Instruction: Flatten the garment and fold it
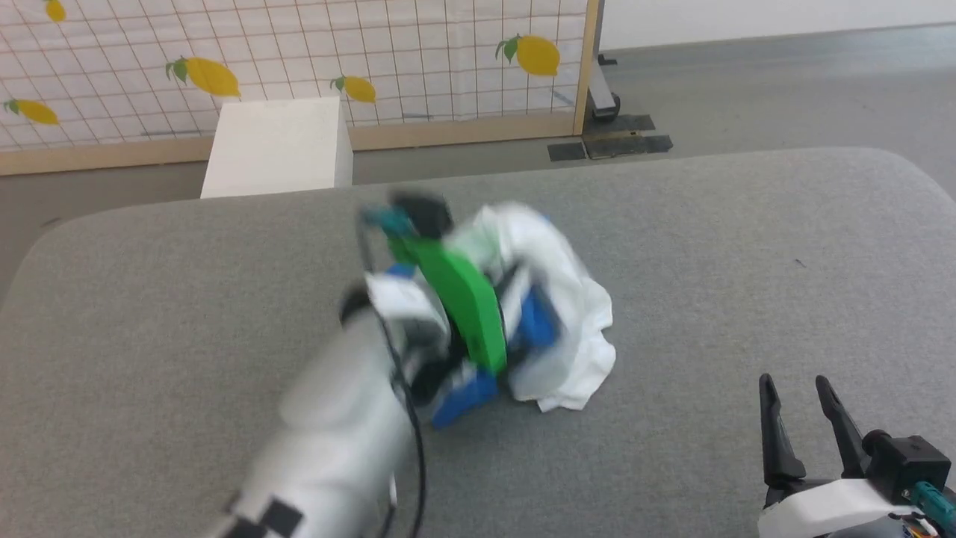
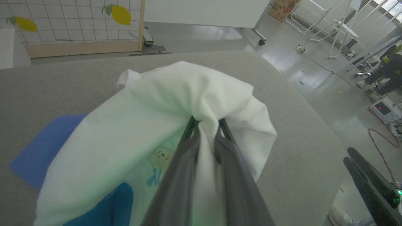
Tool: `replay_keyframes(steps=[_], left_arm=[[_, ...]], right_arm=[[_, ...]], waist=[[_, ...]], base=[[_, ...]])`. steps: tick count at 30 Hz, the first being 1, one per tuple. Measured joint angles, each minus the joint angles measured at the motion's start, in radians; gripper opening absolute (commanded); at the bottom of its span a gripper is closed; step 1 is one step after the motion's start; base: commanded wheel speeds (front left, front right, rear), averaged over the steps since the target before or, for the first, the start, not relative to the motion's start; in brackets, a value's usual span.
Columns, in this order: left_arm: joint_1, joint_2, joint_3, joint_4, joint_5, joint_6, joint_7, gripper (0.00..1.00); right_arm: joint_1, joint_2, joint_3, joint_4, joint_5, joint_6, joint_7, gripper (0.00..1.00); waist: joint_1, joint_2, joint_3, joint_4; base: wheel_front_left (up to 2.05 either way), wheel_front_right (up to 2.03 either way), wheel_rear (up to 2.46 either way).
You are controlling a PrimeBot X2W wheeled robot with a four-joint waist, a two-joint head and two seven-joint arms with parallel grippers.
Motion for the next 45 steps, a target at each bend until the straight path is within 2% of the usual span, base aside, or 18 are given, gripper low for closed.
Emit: replay_keyframes(steps=[4, 11, 12, 13, 14, 18, 23, 27, 31, 35, 40, 42, 45], left_arm=[[0.102, -0.002, -0.130, 0.040, -0.018, 0.004, 0.073, 0.00], [0.215, -0.003, -0.257, 0.090, -0.057, 0.056, 0.184, 0.00], [0.217, -0.005, -0.256, 0.088, -0.067, 0.066, 0.192, 0.24], [0.217, -0.005, -0.253, 0.084, -0.080, 0.074, 0.195, 0.87], [0.215, -0.006, -0.253, 0.081, -0.081, 0.080, 0.196, 1.00], [0.197, -0.004, -0.190, 0.032, -0.134, 0.090, 0.194, 1.00], [0.130, 0.033, -0.038, -0.091, -0.250, 0.098, 0.181, 1.00], [0.104, 0.086, 0.081, -0.198, -0.295, 0.121, 0.103, 1.00], [0.106, 0.158, 0.164, -0.270, -0.284, 0.143, -0.023, 1.00], [0.133, 0.254, 0.208, -0.318, -0.186, 0.184, -0.159, 1.00], [0.226, 0.362, 0.253, -0.377, -0.025, 0.256, -0.393, 1.00], [0.265, 0.394, 0.250, -0.404, 0.042, 0.274, -0.427, 1.00], [0.332, 0.417, 0.245, -0.444, 0.108, 0.275, -0.444, 1.00]], right_arm=[[0.001, 0.000, 0.002, 0.000, 0.001, 0.000, 0.000, 1.00], [0.001, 0.000, 0.003, 0.008, 0.007, 0.000, 0.000, 1.00], [0.001, 0.000, 0.003, 0.008, 0.011, 0.000, 0.000, 1.00], [0.001, 0.000, 0.003, 0.008, 0.012, 0.000, 0.000, 1.00], [0.001, 0.000, 0.002, 0.009, 0.014, 0.000, 0.000, 1.00], [0.011, 0.000, -0.002, 0.013, 0.020, 0.000, 0.000, 1.00], [0.025, 0.000, -0.011, 0.022, 0.021, 0.000, -0.001, 1.00], [0.025, 0.000, -0.025, 0.022, 0.021, 0.000, -0.002, 1.00], [0.025, 0.000, -0.035, 0.018, 0.021, 0.000, -0.002, 1.00], [0.025, 0.000, -0.050, 0.014, 0.020, 0.000, -0.002, 1.00], [0.025, 0.000, -0.064, 0.003, 0.020, 0.000, -0.002, 1.00], [0.026, 0.000, -0.069, -0.002, 0.020, 0.000, -0.002, 1.00], [0.026, 0.001, -0.073, -0.007, 0.019, 0.000, -0.001, 1.00]], waist=[[0.0000, 0.0000, 0.005, -0.001], [0.0000, 0.0000, -0.007, 0.003], [0.0000, 0.0000, -0.010, 0.005], [0.0000, 0.0000, -0.011, 0.008], [0.0000, 0.0000, -0.013, 0.010], [0.0000, 0.0000, -0.025, 0.030], [0.0000, 0.0000, -0.044, 0.062], [0.0000, 0.0000, -0.062, 0.088], [0.0000, 0.0000, -0.077, 0.111], [0.0000, -0.0001, -0.087, 0.132], [0.0000, -0.0001, -0.093, 0.152], [0.0000, 0.0000, -0.092, 0.158], [0.0001, 0.0000, -0.085, 0.164]], base=[[0.00, 0.00, 0.00], [0.00, 0.00, 0.00], [0.00, 0.00, 0.00], [0.00, 0.00, 0.00], [0.00, 0.00, 0.00], [0.00, 0.00, 0.00], [0.00, 0.00, 0.00], [0.00, 0.00, 0.00], [0.00, 0.00, 0.00], [0.00, 0.00, 0.00], [0.00, 0.00, 0.00], [0.00, 0.00, 0.00], [0.00, 0.00, 0.00]])
